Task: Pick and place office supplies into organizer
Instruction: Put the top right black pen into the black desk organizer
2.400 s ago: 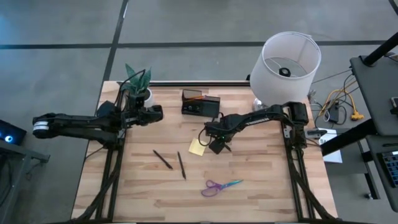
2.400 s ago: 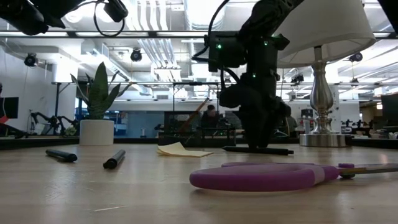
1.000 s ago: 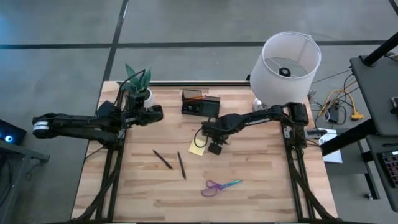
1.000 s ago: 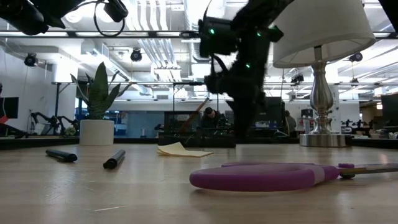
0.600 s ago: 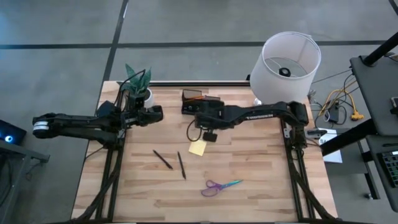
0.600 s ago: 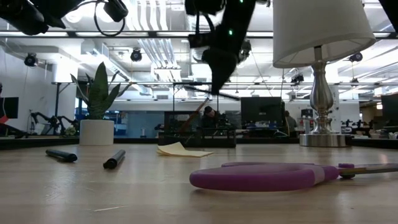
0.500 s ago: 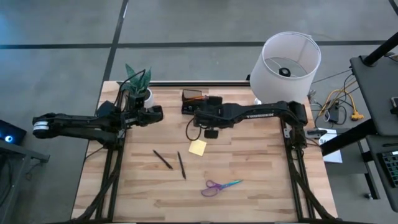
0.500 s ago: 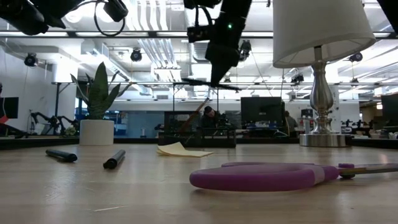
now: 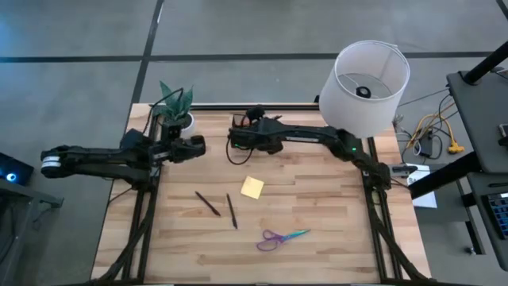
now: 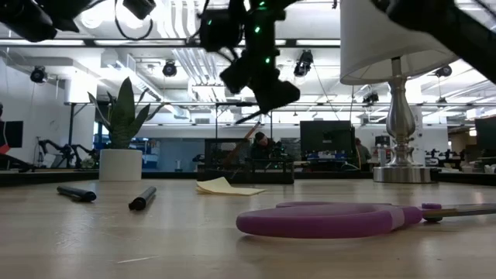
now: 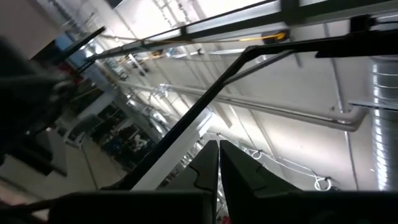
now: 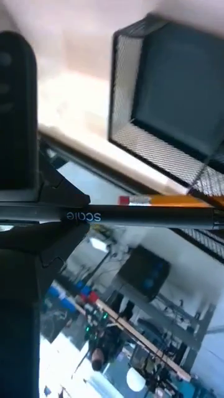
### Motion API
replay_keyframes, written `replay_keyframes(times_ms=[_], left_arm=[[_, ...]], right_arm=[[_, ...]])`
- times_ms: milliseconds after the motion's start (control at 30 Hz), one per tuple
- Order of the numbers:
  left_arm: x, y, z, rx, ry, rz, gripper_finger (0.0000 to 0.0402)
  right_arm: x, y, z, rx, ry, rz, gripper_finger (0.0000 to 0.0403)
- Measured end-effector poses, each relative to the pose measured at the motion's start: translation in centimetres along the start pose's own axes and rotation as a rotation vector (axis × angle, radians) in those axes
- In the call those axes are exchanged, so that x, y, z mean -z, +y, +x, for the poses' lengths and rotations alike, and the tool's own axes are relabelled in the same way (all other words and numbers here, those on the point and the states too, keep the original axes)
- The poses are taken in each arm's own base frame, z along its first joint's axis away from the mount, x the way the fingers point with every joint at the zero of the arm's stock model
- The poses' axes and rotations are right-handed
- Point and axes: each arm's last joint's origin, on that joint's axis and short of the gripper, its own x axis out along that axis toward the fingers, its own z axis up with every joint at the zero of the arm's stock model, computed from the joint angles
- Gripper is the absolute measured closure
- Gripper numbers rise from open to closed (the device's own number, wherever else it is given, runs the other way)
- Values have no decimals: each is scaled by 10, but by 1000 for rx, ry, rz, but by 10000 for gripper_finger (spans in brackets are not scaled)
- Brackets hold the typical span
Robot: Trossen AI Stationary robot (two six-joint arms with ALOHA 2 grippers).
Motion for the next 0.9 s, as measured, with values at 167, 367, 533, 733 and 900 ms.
replay_keyframes(times_ms=[167, 367, 533, 733, 900], left_arm=[[-6, -18, -7, 66, -33, 60, 402], [-9, -30, -12, 109, -56, 89, 402], [-9, -30, -13, 109, -57, 119, 402], [-7, -25, -12, 72, -34, 112, 402], [-3, -19, -13, 36, -3, 99, 402]], right_arm=[[-13, -3, 13, 66, 57, 12, 380], [-10, -5, 13, 95, 82, 11, 379], [-14, -10, 13, 155, 73, 32, 379], [-22, -18, 13, 201, 16, 38, 378], [-21, -21, 18, 206, 31, 49, 378]])
